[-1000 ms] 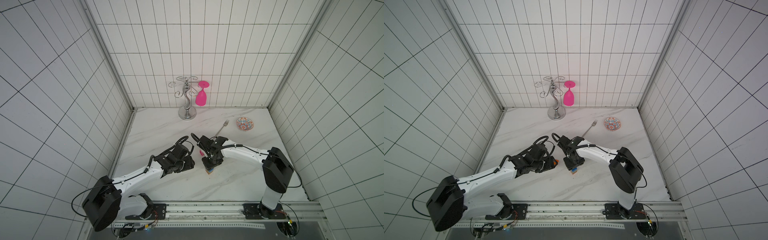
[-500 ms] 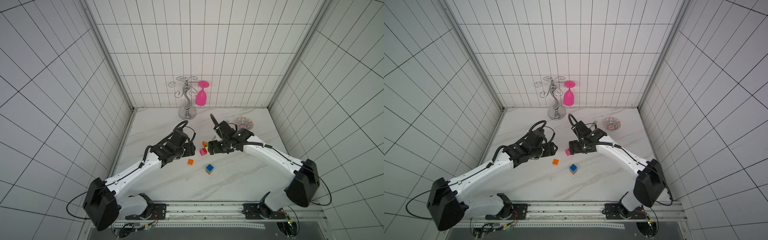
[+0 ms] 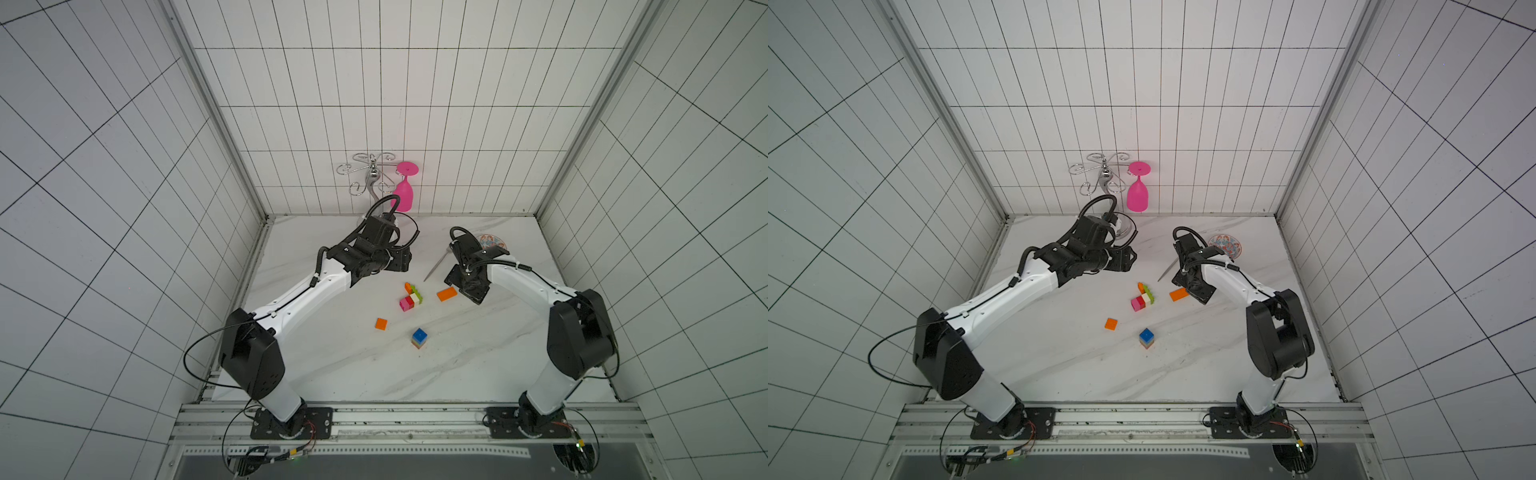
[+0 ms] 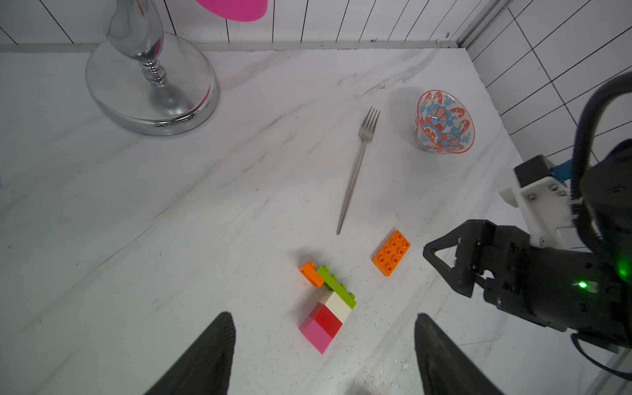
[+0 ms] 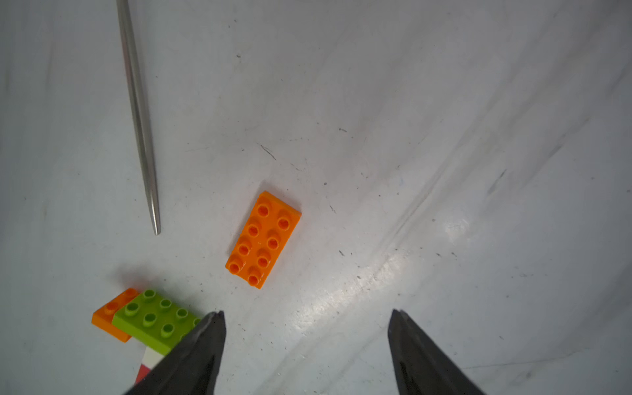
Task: Assemble the letter r with lego
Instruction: Pick up the lego brick from the center of the board.
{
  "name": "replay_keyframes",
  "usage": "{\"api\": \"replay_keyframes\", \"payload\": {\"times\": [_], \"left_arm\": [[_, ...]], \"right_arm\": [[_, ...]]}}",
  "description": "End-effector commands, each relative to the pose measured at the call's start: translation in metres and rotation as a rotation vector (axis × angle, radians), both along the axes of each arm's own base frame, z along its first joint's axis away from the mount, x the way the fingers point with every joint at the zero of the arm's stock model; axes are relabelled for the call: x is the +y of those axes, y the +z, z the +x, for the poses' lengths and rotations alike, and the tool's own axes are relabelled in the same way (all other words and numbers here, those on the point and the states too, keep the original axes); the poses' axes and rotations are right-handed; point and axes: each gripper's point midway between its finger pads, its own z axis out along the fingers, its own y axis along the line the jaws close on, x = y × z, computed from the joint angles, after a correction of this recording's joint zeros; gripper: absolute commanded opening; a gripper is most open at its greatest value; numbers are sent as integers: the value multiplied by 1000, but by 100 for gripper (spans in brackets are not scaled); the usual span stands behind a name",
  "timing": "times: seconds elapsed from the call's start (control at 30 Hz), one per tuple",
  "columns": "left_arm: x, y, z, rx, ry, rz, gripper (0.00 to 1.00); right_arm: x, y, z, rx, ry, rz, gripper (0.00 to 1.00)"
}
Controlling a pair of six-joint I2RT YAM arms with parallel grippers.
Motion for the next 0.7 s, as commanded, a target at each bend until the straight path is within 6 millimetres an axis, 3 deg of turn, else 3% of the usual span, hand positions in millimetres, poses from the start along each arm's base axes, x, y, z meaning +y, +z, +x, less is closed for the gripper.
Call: {"api": "replay_keyframes", "payload": {"times": [0.0, 0.17, 0.67], "left_arm": [[-5, -5, 10, -7, -78, -53, 74], [5, -22, 11, 33, -57, -103, 74], [3, -24, 10, 56, -77, -104, 74]], "right_arm": [[1, 4, 11, 5, -117, -7, 76], [7, -7, 21, 13, -136, -40, 75], [31, -38, 27, 83, -131, -86, 68]]}}
